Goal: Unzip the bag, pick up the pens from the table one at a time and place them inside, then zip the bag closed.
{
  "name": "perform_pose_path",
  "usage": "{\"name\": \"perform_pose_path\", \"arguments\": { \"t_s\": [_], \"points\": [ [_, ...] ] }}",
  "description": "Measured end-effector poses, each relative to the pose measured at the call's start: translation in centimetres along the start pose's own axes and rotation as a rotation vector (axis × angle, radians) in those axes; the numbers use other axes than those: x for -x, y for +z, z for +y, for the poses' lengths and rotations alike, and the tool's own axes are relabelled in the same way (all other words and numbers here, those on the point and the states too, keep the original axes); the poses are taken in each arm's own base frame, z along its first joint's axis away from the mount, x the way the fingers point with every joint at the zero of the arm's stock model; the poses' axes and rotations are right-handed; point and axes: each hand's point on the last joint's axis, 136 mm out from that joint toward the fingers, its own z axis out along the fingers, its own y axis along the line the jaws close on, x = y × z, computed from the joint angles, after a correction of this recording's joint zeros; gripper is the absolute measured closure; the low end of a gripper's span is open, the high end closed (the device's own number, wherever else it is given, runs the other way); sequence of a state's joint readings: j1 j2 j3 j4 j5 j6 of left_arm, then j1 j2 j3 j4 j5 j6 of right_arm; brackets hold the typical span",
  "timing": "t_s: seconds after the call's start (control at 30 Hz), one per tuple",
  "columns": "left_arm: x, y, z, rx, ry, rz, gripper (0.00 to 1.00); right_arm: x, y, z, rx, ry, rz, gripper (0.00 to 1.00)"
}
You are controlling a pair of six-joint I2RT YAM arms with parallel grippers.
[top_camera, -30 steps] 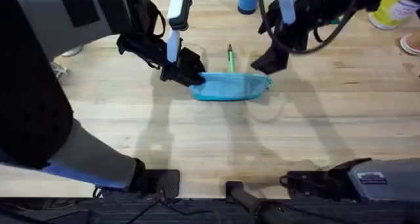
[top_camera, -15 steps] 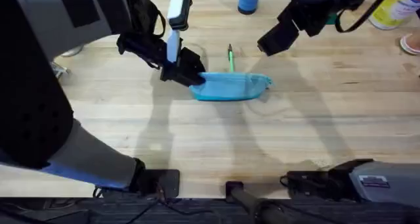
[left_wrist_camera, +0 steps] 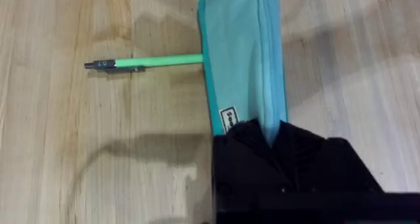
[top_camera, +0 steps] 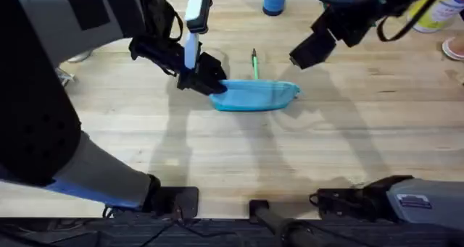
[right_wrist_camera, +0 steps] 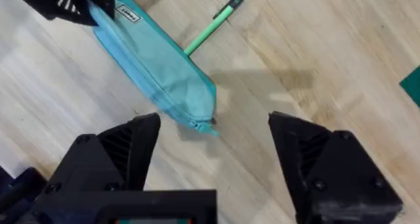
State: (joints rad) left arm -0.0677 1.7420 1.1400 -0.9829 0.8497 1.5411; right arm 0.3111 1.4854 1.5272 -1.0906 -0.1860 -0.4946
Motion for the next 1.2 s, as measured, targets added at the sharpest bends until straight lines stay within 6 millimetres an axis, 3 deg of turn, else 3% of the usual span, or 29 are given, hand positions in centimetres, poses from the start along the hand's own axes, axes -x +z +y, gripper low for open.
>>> {"name": "perform_pose_path", "arguments": {
  "t_s": [0.17,0.47,0.77,0.93,1.2],
  "points": [
    [0.0,0.0,0.0,0.0,0.0,0.0,0.959,-0.6,-2.1,0.0,-0.025,-0.055,-0.024,0.005],
    [0.0,0.0,0.0,0.0,0.0,0.0,0.959,-2.3,-4.8,-2.6,-0.095,-0.027,-0.057,0.005],
    [0.0,0.0,0.0,0.0,0.0,0.0,0.959,-4.1,-5.6,-2.9,-0.055,-0.12,-0.052,0.005],
    [0.0,0.0,0.0,0.0,0.001,0.0,0.959,-2.8,-6.3,-5.5,-0.151,-0.243,-0.112,0.005],
    [0.0,0.0,0.0,0.0,0.0,0.0,0.959,-3.2,-6.2,-5.3,-0.139,-0.311,-0.098,0.005]
  ]
}}
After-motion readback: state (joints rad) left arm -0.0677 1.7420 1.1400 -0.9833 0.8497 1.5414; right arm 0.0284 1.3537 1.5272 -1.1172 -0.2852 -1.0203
